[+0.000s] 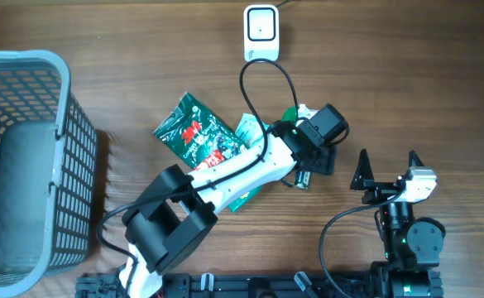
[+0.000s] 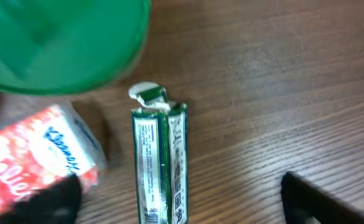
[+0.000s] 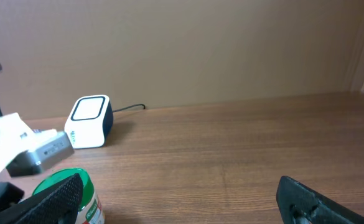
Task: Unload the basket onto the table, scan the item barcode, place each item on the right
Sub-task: 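Grasp the AXE box with the left gripper and place it right of the jar, then retract the left gripper to rest and move the right arm toward the items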
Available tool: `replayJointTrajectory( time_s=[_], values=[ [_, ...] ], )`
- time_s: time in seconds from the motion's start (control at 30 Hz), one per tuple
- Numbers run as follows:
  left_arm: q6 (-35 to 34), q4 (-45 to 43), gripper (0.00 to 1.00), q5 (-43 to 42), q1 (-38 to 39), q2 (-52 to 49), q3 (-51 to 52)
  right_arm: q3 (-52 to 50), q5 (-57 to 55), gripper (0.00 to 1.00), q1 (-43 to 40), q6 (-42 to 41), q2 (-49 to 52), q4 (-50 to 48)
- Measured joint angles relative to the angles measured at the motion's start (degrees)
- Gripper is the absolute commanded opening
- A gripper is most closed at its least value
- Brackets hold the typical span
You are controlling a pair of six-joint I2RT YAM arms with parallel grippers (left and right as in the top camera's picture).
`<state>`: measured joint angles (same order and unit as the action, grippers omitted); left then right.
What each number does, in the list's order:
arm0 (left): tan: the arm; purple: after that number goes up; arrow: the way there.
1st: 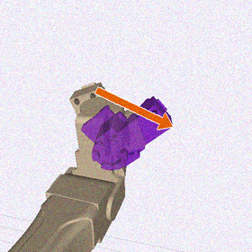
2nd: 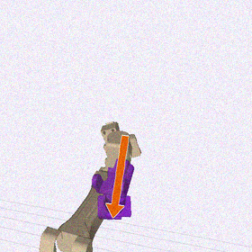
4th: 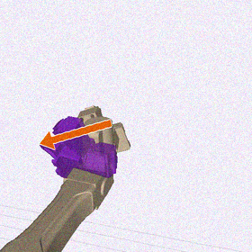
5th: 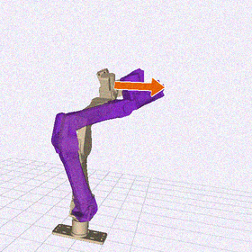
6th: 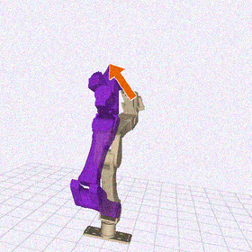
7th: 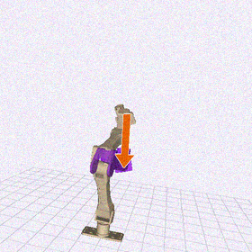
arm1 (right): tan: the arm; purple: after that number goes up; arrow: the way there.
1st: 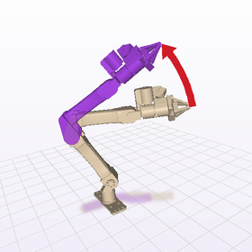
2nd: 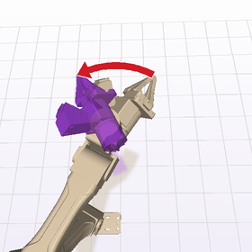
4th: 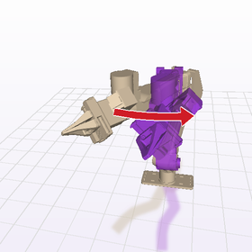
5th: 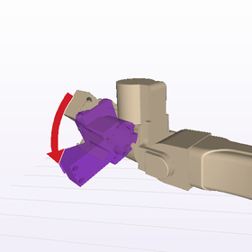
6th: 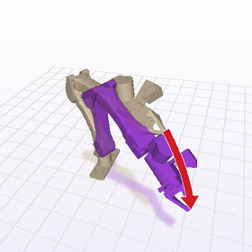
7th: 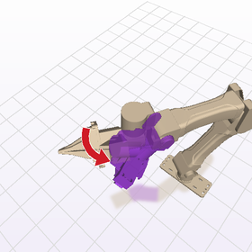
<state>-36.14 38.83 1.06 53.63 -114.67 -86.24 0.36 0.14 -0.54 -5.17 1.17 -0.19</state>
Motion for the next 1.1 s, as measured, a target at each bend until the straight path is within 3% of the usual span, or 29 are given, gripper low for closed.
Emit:
replayJointTrajectory(
  time_s=[0.07,0.23,0.37,0.47,0.57,0.73,0.97,1.1],
  values=[
    [1.77,1.86,1.00,3.56,-0.07,2.75,-0.35,0.00,0.00,1.00,0.00,-0.02,0.00,0.00],
    [5.68,4.39,1.00,27.71,-5.27,24.63,-2.67,0.00,0.00,1.00,0.00,0.00,0.00,0.00],
    [17.20,-9.14,1.00,35.04,-20.90,35.54,-3.02,0.00,0.00,1.00,0.00,-0.02,0.00,0.02],
    [29.86,-23.06,1.00,36.50,-30.60,43.39,-2.71,0.00,0.00,1.00,0.00,-0.02,0.00,0.00],
    [45.27,-34.88,1.00,37.16,-35.30,51.52,-3.50,0.00,0.00,1.00,0.00,-0.02,0.00,0.00],
    [58.51,-22.23,1.00,36.37,-38.07,56.30,-3.41,0.00,0.00,1.00,0.00,0.00,0.00,0.00],
    [58.51,-19.02,1.00,27.63,-38.18,65.51,3.26,0.00,0.00,1.00,0.00,0.00,0.00,0.00],
    [56.15,-19.10,1.00,19.04,-42.97,70.84,6.93,0.00,0.00,1.00,0.00,0.00,0.00,0.00]
  ],
)
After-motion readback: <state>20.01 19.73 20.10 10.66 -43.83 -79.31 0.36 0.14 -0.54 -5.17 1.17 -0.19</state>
